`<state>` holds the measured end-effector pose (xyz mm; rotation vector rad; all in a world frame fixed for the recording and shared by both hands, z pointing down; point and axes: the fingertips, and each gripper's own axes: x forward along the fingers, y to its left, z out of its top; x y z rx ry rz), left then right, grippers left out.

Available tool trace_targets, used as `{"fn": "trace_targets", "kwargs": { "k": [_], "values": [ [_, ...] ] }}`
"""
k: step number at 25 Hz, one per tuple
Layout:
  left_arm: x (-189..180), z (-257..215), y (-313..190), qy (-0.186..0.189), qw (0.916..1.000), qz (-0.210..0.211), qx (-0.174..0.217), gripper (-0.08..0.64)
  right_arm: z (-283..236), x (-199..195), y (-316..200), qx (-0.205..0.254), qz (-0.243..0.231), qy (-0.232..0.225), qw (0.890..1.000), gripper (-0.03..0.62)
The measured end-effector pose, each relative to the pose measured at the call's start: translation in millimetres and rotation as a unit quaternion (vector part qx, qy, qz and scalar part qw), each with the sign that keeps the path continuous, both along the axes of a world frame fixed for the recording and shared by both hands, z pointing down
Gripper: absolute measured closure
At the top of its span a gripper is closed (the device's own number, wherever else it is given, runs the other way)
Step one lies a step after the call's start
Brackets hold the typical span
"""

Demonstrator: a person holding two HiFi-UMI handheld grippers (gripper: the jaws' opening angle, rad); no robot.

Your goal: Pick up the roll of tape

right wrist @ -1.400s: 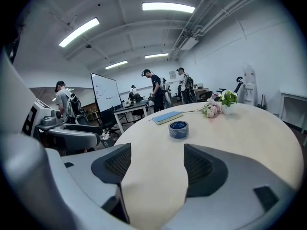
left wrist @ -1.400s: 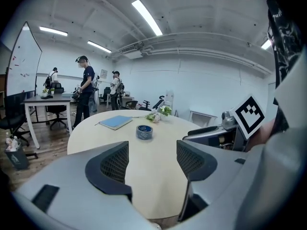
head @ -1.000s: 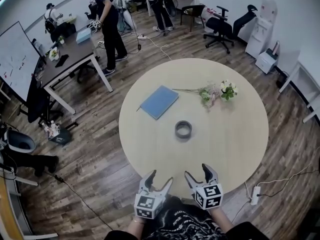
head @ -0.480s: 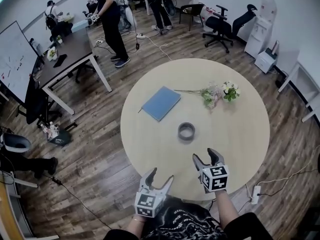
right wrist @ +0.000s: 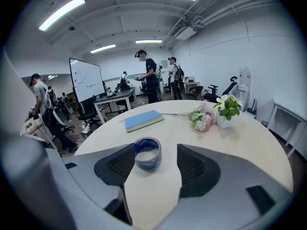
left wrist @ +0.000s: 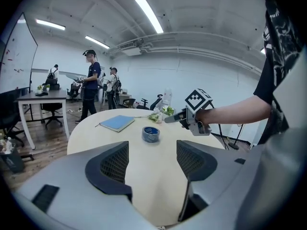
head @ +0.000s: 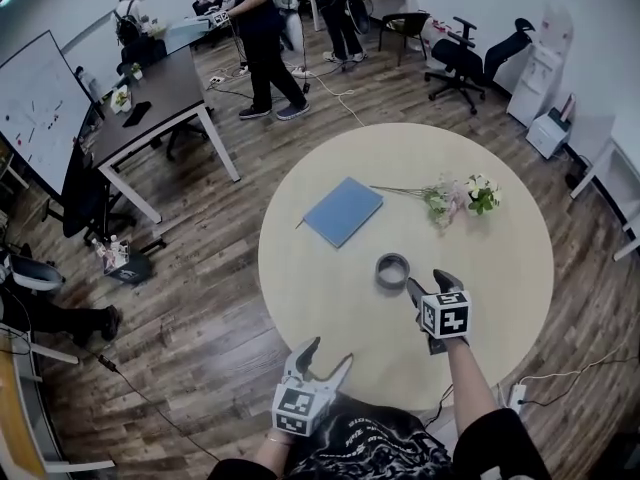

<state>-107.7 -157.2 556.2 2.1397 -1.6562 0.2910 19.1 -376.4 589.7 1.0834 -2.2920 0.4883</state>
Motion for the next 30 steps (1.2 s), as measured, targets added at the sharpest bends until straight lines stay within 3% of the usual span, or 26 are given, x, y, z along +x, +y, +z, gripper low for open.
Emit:
{"fn": "trace_targets", "kwargs": {
  "k": [4, 10, 16, 22, 25, 30],
  "values": [
    [-13, -2, -1, 0.001, 0.9999, -0.007, -0.007, 0.236, 20, -14, -15, -0.02, -0.037, 0.044, 0.998, 0.313],
    [-25, 5, -4, -0.001, 0.9995, -0.02, -0.022, 0.236, 50, -42, -39, -0.058, -0.059, 0.06, 0.995, 0.313],
    [-27, 0, -11, -0.002, 0.9997, -0.012, -0.023, 0.236, 74, -54, -56, -0.1, -0.028, 0.071, 0.992, 0.312],
    [-35, 8, -6, -0.007, 0.9992, -0.027, -0.03, 0.236, 99, -55, -56, -0.117, -0.038, 0.113, 0.986, 0.315],
    [-44, 9, -1, -0.009, 0.9986, -0.038, -0.035, 0.236, 104, -62, -47, -0.149, -0.032, 0.09, 0.984, 0.329],
    [-54, 9, 1, -0.012, 0.9977, -0.055, -0.036, 0.236, 106, -53, -56, -0.143, 0.006, 0.101, 0.985, 0.36]
  ]
}}
